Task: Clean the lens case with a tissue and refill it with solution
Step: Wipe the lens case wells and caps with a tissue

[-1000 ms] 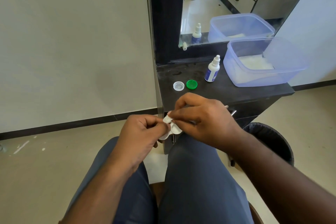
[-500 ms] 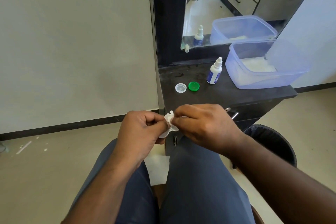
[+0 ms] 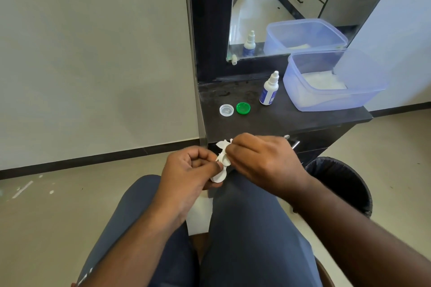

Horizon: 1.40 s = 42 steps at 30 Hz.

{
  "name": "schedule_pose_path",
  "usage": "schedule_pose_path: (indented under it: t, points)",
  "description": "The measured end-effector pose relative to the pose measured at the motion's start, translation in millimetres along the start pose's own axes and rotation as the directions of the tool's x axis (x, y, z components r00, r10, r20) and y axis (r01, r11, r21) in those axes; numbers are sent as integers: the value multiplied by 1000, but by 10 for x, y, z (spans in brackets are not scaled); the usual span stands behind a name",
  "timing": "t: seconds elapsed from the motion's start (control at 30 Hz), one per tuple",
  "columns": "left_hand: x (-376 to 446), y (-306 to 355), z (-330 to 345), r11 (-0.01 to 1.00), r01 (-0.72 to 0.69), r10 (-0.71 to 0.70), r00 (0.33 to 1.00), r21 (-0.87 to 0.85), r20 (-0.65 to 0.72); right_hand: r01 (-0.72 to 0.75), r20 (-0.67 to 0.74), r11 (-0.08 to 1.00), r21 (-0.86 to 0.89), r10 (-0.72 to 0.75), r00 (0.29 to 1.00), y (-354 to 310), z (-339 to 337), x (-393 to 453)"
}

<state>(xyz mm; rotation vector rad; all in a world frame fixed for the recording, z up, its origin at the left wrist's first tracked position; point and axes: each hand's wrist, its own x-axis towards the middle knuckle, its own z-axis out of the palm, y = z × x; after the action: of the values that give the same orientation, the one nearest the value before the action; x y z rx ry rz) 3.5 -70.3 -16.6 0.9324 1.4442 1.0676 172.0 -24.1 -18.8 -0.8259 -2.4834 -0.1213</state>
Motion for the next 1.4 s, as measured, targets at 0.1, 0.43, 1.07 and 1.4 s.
schedule_pose_path:
  t: [0.1, 0.43, 1.07, 1.4]
  points:
    - [57, 11, -24, 998, 4, -7, 999, 63, 50, 154, 96, 988, -20, -151, 984, 81, -49, 43]
    - [9, 35, -59, 987, -157, 158, 987, 46, -22, 77, -8, 995, 67, -76, 997, 108, -63, 200]
    - [-28, -139, -30, 942, -321, 337, 904, 100, -263, -730, 617, -148, 668, 659, 431, -311, 43, 253]
    - [14, -65, -136, 940, -104, 21, 968, -325, -249, -230, 694, -696, 681, 511, 507, -165, -35, 221]
